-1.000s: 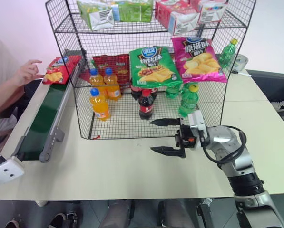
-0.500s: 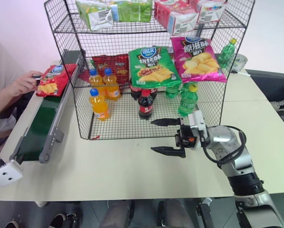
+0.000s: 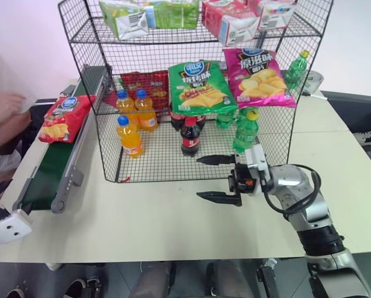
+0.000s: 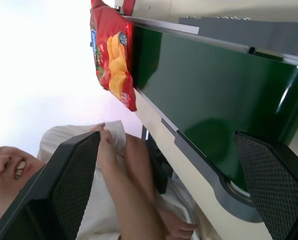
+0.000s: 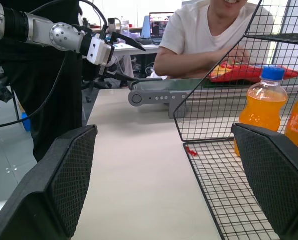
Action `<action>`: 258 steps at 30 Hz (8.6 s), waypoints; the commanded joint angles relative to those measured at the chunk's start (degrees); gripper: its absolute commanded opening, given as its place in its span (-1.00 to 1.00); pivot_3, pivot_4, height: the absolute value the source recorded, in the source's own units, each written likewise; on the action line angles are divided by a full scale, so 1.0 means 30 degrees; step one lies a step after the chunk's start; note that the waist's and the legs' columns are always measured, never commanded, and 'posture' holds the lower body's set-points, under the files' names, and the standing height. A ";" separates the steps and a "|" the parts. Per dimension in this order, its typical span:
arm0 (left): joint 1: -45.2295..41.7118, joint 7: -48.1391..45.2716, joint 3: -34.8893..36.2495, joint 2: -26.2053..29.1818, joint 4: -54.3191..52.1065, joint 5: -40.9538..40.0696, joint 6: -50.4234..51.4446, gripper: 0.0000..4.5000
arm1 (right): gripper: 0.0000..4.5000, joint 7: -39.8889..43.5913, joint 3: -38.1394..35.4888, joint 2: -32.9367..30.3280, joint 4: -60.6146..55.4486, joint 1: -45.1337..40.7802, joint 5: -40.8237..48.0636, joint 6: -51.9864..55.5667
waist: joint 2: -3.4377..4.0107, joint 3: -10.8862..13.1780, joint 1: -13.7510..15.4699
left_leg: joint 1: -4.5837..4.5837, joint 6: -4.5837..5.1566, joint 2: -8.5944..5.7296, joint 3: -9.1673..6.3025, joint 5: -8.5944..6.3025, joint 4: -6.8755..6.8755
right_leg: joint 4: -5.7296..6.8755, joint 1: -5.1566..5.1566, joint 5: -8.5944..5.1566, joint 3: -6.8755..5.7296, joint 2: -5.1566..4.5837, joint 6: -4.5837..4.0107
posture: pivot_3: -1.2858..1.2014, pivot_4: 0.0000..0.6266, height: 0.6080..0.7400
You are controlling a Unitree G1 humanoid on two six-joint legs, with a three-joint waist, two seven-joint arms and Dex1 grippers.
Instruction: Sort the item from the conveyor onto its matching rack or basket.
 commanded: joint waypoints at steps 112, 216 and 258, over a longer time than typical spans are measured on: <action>0.5366 -0.9327 0.1000 -0.8081 -2.1247 -1.0278 0.3679 -0.97 | 1.00 0.0747 -0.1602 -0.1581 0.2364 -0.0986 -0.0369 -0.1450 | -0.0031 -0.0010 -0.0245 | 0.0005 0.0000 0.0003 0.0031 0.0002 0.0024 | -0.0031 0.0038 -0.0003 0.0006 -0.0004 -0.0008 | 0.03 -0.52 1.00; -1.8343 -0.6375 -0.8462 -0.1110 -0.2617 -0.4526 -0.2017 -0.97 | 1.00 -0.2672 -0.3553 -0.0562 -0.0900 -0.1017 0.3081 0.3202 | -0.0056 -0.0011 -0.0359 | -0.0043 -0.0146 0.0109 0.0150 0.0098 0.0030 | 0.0314 -0.0256 0.0066 0.0223 0.0149 -0.0061 | 0.03 -0.52 1.00; -2.6221 -0.6432 -1.2495 -0.3051 0.8748 -0.1760 -0.5655 -0.97 | 1.00 -0.3469 -0.3915 -0.0193 -0.1127 -0.1865 0.3319 0.2874 | -0.0076 -0.0022 -0.0438 | -0.0038 -0.0143 0.0127 0.0306 0.0098 0.0065 | 0.0389 -0.0316 0.0067 0.0330 0.0168 -0.0054 | 0.03 -0.52 1.00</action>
